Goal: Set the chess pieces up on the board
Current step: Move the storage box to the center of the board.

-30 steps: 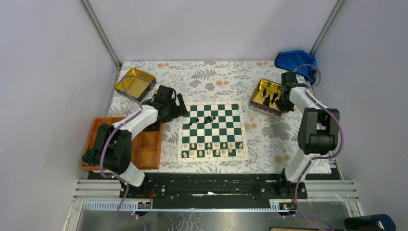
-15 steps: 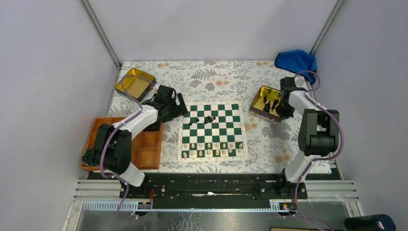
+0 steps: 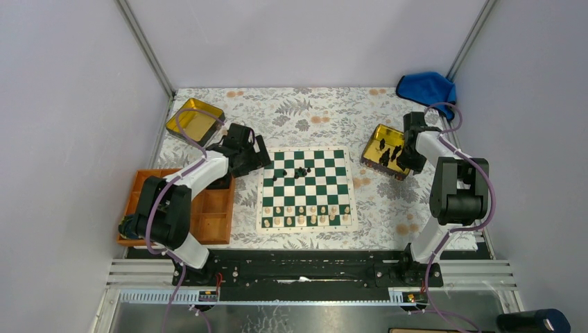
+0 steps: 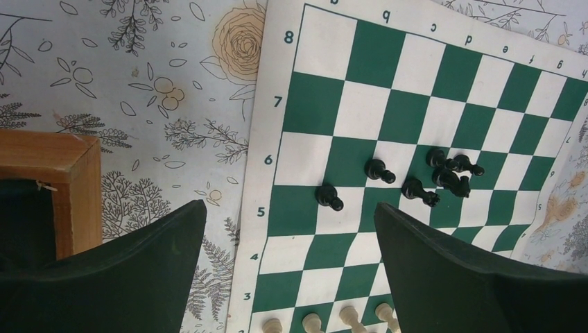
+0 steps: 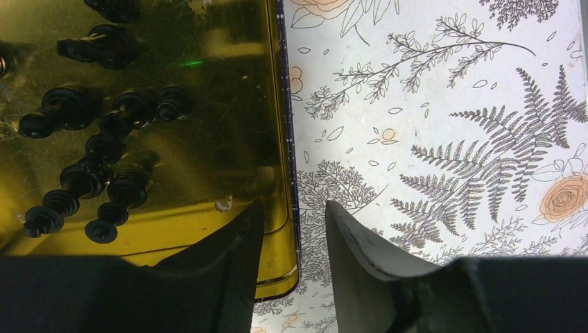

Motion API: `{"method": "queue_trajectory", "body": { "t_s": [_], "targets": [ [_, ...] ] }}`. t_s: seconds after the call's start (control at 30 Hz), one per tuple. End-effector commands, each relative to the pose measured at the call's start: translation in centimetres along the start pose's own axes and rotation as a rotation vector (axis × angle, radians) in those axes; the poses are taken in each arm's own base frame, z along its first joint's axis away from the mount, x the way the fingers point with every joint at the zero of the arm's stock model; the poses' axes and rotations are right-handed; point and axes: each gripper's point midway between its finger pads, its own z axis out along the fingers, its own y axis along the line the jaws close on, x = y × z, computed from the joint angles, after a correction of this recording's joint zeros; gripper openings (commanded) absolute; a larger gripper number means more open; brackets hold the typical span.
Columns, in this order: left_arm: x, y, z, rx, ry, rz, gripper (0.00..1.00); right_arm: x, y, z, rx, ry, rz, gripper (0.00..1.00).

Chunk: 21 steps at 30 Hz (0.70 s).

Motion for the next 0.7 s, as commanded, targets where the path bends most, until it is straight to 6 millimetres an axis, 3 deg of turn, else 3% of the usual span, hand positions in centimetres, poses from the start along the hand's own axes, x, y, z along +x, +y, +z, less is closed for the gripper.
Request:
{"method": "queue_trajectory", "body": {
  "t_s": [0.0,0.17,0.3,0.5,0.67],
  "targets": [
    [-2.1,-1.0,-0.5,0.016,-0.056,-0.001,0.99,-2.3,0.2,-2.2,-0.018,-0.081,0.023,0.47],
    [-3.9,-1.9,-1.0,0.028,-0.101,0.009,0.96,-5.7,2.0,-5.7,-0.076,-0.192,-0.017,0.54],
    [-5.0,-2.8,-0.7,0.044,-0.113,0.018,0.88,-7.8,5.4,-9.0,-0.128,-0.291,-0.094,0.56],
    [-5.2,-3.4,1.1,0.059,-0.093,0.009,0.67,-7.3,11.7,-10.9,-0.227,-0.331,-0.241,0.5],
    [-5.0,-3.9,2.9,0.075,-0.065,-0.003,0.43,-5.2,16.2,-10.5,-0.295,-0.313,-0.342,0.28]
  ]
}}
